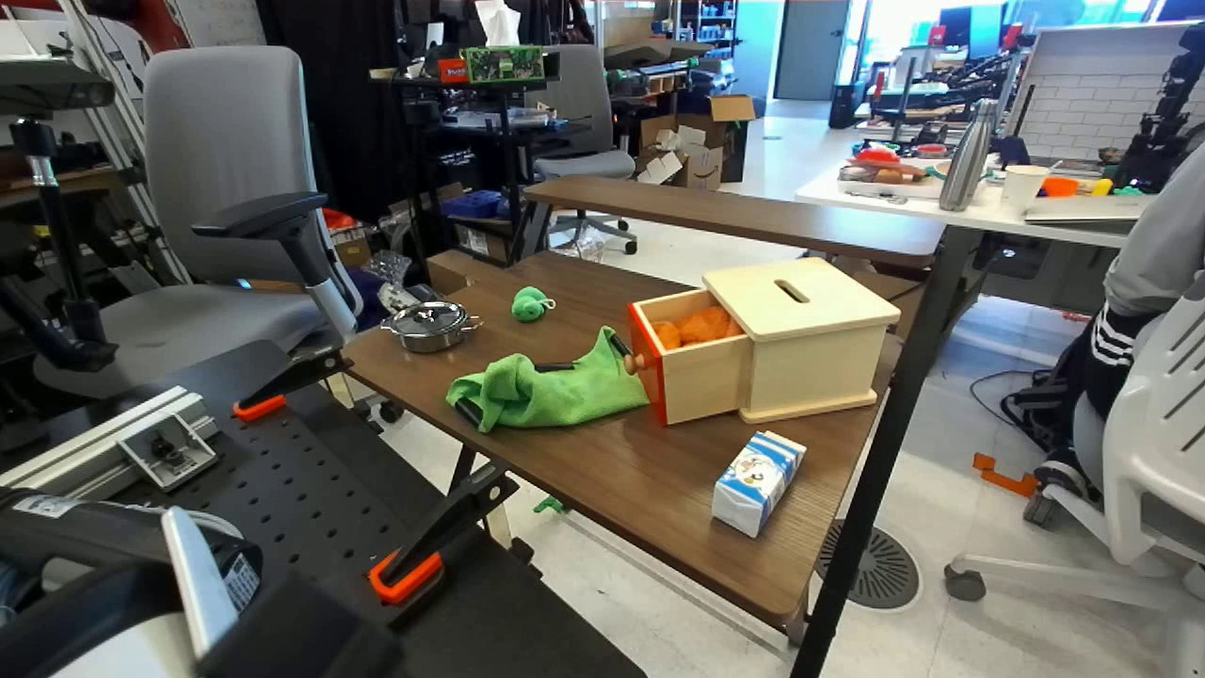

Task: Close the drawer of the small box.

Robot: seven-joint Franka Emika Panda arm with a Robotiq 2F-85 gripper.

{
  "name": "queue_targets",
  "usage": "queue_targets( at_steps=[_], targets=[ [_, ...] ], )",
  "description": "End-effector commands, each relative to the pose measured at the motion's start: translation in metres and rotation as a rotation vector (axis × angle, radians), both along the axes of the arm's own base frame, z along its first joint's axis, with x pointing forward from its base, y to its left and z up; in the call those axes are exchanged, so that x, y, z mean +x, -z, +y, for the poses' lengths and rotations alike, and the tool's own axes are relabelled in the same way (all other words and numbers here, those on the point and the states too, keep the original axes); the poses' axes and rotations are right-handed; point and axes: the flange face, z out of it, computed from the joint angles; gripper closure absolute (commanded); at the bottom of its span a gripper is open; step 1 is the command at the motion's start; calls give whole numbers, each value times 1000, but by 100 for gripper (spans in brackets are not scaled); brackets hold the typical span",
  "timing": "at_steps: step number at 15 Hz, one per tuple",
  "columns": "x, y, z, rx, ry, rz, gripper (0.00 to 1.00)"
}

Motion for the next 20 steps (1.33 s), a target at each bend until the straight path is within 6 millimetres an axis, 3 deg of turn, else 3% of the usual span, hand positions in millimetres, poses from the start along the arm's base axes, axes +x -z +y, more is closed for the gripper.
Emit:
queue_targets(
  at_steps=[1, 5, 9, 13, 20],
  targets=[
    [16, 16, 2, -18, 43, -83, 0],
    [41, 48, 6, -50, 70, -173, 0],
    [62, 101, 17, -52, 63, -133, 0],
    [80, 156, 29, -27, 170, -108, 0],
    [91, 248, 44, -126, 259, -58, 0]
  ],
)
